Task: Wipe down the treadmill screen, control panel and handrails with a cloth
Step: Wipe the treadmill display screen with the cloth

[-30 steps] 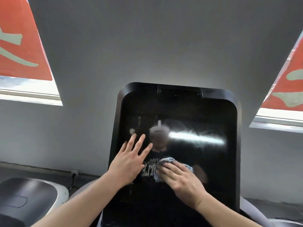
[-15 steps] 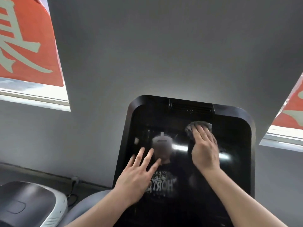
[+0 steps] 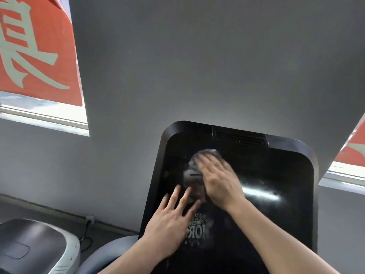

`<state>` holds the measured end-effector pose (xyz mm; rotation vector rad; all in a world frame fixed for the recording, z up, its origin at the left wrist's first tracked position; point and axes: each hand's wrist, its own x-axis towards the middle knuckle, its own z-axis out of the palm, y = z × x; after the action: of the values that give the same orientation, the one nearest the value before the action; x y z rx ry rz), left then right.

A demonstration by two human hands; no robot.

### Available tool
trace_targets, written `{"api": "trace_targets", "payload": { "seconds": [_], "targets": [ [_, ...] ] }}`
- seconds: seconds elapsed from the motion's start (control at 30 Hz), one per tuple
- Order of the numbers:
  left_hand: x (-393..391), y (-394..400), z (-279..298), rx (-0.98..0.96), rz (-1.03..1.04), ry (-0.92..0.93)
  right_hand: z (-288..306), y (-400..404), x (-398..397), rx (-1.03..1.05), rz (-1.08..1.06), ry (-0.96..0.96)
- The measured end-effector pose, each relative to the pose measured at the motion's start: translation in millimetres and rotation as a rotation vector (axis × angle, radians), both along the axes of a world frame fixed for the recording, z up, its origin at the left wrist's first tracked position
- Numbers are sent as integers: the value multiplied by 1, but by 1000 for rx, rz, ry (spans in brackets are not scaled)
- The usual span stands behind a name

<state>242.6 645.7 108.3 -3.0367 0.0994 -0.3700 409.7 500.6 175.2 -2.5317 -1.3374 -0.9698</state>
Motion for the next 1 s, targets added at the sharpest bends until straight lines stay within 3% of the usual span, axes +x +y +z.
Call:
{"api": "trace_targets", "payload": {
  "seconds": [0.1,0.23,0.3,0.4,0.53,0.67,0.8,0.93,1.0],
  "targets": [
    [0,0,0,5,9,24,-1,13,-11,194,-154,59],
    [1,0,4,-23,0,39,-13,36,-21,6,70,-21],
    [1,2,2,-26,6,37,6,19,1,37,38,-44],
    [1,1,2,-8,16,60,0,29,-12,177,-98,78],
    [-1,4,6,-19,-2,65,1,27,-8,-45,98,-38],
    [-2,4,6,-5,1,80,4,12,-6,113,-70,28],
    [-1,3,9,-24,-17,86,-5,22,-9,-118,135,-66],
    [2,5,1,-14,-9,66,8,19,0,39,-50,-17],
    [3,4,1,-27,-12,67,-15,35,-20,-32,40,-33]
  ]
}}
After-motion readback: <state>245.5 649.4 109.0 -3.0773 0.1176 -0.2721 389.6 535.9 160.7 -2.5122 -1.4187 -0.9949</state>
